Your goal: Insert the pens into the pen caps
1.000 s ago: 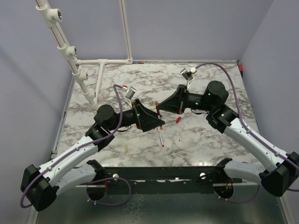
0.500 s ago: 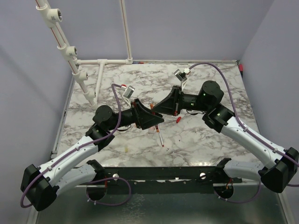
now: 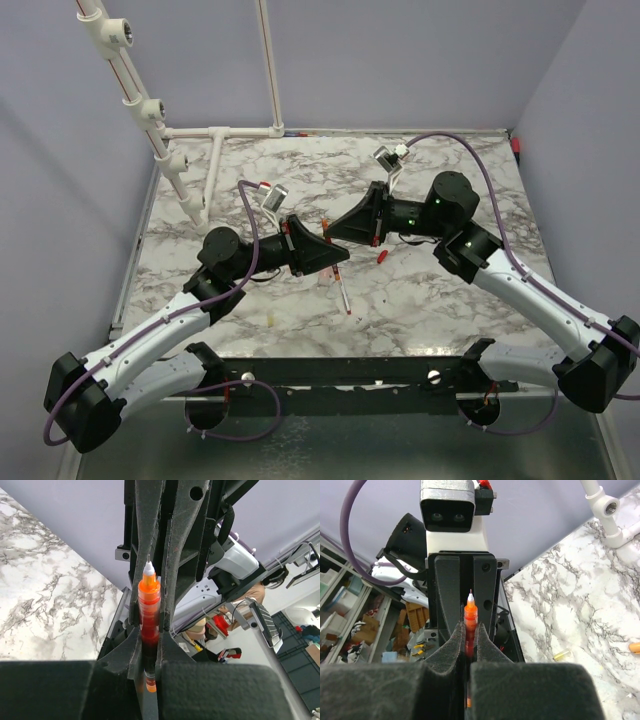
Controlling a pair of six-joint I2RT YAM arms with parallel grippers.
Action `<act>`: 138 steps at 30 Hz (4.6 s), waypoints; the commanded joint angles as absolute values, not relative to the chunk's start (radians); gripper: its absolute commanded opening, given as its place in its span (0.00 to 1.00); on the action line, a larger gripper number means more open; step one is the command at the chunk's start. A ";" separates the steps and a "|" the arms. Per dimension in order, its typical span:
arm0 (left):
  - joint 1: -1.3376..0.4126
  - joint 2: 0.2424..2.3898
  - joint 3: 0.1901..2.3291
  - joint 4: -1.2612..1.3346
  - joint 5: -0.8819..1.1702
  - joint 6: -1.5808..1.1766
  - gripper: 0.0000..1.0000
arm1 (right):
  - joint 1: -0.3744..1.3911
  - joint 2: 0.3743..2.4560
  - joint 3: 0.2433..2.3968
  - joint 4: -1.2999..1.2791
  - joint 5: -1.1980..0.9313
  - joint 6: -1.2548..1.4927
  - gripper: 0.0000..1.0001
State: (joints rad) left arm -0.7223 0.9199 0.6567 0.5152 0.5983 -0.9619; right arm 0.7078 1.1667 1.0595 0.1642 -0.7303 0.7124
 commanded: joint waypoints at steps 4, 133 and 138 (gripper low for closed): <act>-0.726 0.908 0.646 0.533 0.612 -0.960 0.00 | 0.719 1.159 1.099 0.113 -0.706 0.676 0.02; -0.727 0.544 0.719 -0.464 -0.277 -0.306 0.00 | 0.962 2.409 2.094 -0.757 0.282 0.227 0.00; -0.727 0.545 0.718 -0.463 -0.265 -0.307 0.00 | 0.962 2.351 2.072 -0.732 0.323 0.203 0.01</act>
State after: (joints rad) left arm -0.7223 0.5461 0.7280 -0.4591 -0.2607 -0.3134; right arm 0.9565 2.4161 2.0846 -0.7509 0.2474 0.2371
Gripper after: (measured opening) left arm 0.077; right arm 0.145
